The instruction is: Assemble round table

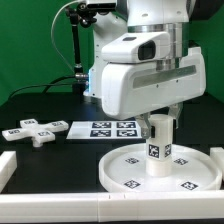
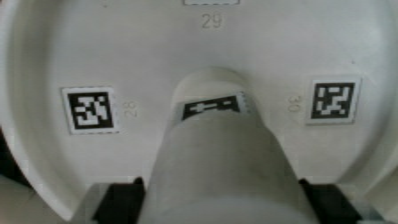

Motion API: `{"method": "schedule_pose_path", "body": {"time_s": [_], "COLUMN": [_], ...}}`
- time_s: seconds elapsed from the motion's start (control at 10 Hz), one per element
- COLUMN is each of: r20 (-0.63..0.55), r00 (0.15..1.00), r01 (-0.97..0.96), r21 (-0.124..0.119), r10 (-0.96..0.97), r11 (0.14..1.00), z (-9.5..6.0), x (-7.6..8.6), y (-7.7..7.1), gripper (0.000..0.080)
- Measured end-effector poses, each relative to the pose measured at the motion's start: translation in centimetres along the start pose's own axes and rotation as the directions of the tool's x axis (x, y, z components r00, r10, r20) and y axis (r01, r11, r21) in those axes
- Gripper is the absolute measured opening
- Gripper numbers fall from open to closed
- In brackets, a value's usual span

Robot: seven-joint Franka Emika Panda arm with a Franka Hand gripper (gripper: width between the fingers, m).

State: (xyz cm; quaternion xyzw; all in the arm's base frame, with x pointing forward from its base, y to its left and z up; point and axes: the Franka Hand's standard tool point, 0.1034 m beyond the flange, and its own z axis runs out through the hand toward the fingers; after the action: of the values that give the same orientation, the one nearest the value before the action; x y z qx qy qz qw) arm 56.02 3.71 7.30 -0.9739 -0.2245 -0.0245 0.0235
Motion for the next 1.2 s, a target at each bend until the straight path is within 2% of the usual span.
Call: {"method": "schedule_pose_path", "body": {"time_s": [0.3, 0.8, 1.0, 1.2], "r20": [-0.004, -0.002, 0.005, 0.015], "r00": [0.951, 0.835, 0.691, 0.499], "r01": [-0.31, -0.55, -0.723, -0.866], "r21": [0.011, 0.015, 0.023, 0.029], "r10": [0.31, 0.55, 0.723, 0.867], "r11": [0.951, 0.835, 0.691, 0.498], "z": [0.08, 0.11, 0.11, 0.2], "x": [-0.08, -0.13, -0.17, -0.06], "y": [0.01, 0.1, 0.14, -0.15], "gripper": [0.0409, 0.0409, 0.0409, 0.0409]}}
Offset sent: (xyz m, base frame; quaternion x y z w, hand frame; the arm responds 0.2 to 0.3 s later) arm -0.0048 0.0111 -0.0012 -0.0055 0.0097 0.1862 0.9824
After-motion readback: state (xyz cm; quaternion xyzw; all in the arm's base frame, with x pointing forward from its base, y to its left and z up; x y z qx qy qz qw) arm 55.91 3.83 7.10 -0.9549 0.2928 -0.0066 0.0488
